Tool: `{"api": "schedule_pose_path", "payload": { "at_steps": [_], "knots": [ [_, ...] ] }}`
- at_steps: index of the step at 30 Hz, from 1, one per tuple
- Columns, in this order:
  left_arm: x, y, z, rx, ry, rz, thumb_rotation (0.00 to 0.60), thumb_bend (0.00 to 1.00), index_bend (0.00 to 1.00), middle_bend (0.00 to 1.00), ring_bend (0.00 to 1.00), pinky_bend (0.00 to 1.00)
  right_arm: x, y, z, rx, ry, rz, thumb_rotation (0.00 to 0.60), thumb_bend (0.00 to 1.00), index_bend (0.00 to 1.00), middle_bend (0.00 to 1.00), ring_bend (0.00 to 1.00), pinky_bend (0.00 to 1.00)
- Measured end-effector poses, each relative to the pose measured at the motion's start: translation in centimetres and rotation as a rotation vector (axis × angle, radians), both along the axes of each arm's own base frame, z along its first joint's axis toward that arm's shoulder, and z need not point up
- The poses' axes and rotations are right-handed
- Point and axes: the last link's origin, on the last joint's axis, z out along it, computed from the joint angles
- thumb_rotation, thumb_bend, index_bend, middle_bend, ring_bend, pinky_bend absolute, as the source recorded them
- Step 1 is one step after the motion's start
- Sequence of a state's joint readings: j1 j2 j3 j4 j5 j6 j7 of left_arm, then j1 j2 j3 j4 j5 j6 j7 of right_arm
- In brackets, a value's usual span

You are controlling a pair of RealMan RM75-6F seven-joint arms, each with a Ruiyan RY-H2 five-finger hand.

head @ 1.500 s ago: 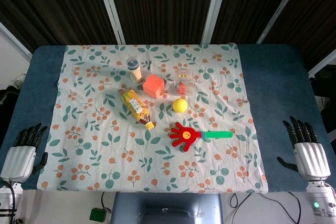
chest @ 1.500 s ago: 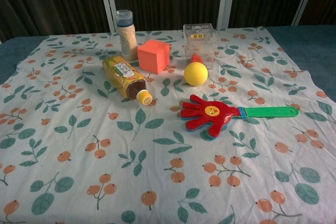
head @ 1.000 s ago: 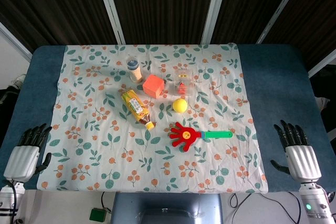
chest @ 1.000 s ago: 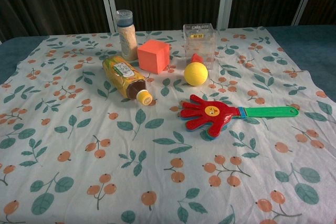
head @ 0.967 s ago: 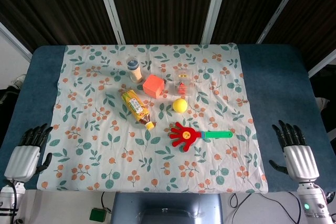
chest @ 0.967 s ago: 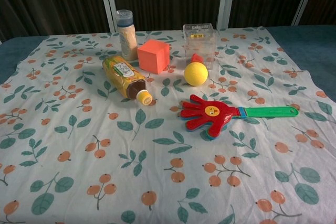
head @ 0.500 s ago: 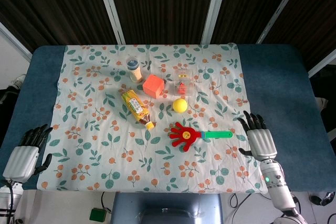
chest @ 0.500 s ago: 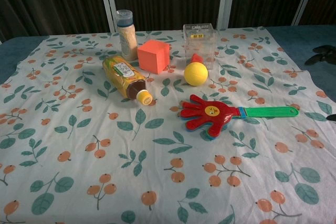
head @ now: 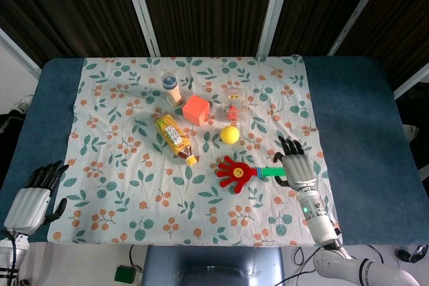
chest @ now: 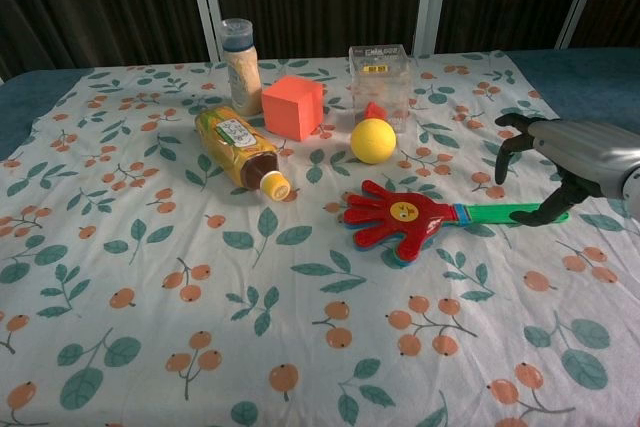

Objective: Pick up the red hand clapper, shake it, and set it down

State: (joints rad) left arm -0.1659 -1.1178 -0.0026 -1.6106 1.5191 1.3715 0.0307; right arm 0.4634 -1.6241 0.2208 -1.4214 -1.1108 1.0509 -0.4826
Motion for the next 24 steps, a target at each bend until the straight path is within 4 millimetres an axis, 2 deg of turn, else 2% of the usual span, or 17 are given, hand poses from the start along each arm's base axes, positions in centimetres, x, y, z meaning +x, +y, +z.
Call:
{"api": "schedule_pose_path", "payload": {
  "at_steps": [9,24],
  "knots": [
    [0.1,0.0,0.0,-0.002,0.0,-0.003,0.6,0.47,0.0,0.0,0.0,0.08,0.5,-0.2,-1.6,0.019,-0.018,0.009,0.6,0.35,0.56,0.0,0.0,0.0],
    [0.0,-0.1,0.0,-0.005,0.001,-0.005,0.6,0.47,0.0,0.0,0.0,0.08,0.6,-0.6,-2.7,0.028,-0.021,0.01,0.6,0.35,0.59,0.01,0.0,0.0]
  ]
}}
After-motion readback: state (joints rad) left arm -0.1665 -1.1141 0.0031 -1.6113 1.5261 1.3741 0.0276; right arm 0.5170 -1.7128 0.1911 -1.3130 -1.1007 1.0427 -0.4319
